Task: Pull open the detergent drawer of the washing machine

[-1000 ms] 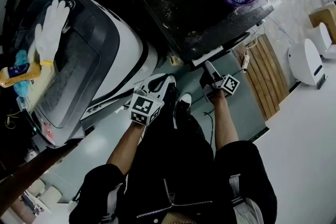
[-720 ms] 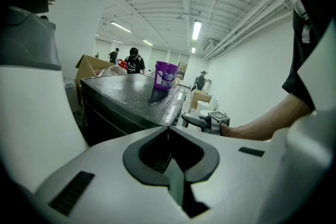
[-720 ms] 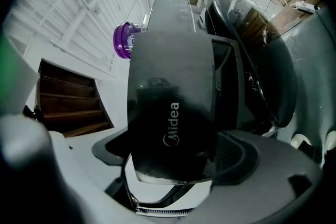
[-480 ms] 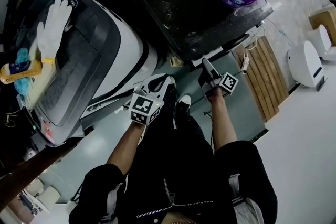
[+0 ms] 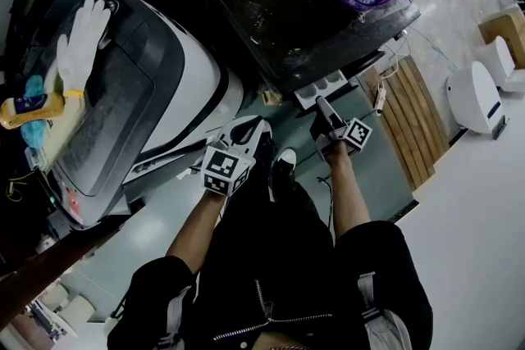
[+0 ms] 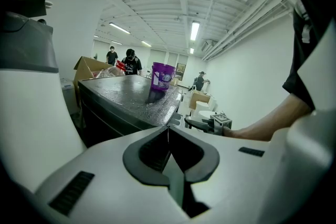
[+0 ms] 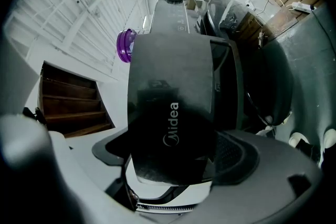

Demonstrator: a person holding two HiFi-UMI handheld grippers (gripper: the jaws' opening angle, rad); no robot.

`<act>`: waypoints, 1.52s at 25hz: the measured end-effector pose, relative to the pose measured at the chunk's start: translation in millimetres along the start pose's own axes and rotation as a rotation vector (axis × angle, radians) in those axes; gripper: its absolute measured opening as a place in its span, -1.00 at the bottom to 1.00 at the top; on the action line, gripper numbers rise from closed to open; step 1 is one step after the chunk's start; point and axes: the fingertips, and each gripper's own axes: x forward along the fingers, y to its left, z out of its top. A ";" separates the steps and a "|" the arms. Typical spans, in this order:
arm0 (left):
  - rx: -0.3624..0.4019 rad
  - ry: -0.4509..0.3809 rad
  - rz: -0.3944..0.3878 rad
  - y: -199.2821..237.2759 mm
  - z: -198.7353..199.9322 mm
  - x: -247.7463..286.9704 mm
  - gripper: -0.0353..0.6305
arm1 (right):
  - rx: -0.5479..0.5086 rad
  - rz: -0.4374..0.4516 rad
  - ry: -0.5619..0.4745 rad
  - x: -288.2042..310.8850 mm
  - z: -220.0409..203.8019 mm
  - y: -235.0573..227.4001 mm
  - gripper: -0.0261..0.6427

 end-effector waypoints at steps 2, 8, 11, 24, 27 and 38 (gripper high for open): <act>0.002 0.000 -0.004 -3.6 -1.4 0.1 -0.83 | 0.001 -0.001 0.001 -4.8 -0.6 -1.0 0.45; 0.009 0.000 -0.012 -11.8 -3.3 -0.3 -0.83 | 0.003 0.003 0.010 -14.3 -2.5 -1.1 0.44; 0.010 0.001 -0.014 -15.1 -3.9 -0.4 -0.83 | 0.003 -0.001 0.008 -21.1 -2.9 -1.8 0.45; 0.022 0.002 -0.029 -32.9 -4.9 4.8 -0.83 | -0.004 -0.001 0.010 -49.4 -6.1 -6.9 0.45; 0.024 0.002 -0.035 -37.9 -4.8 6.5 -0.83 | -0.002 0.001 0.010 -57.1 -6.7 -6.6 0.44; 0.032 0.002 -0.052 -52.0 -7.4 7.3 -0.83 | 0.000 -0.009 0.010 -76.1 -8.3 -9.9 0.44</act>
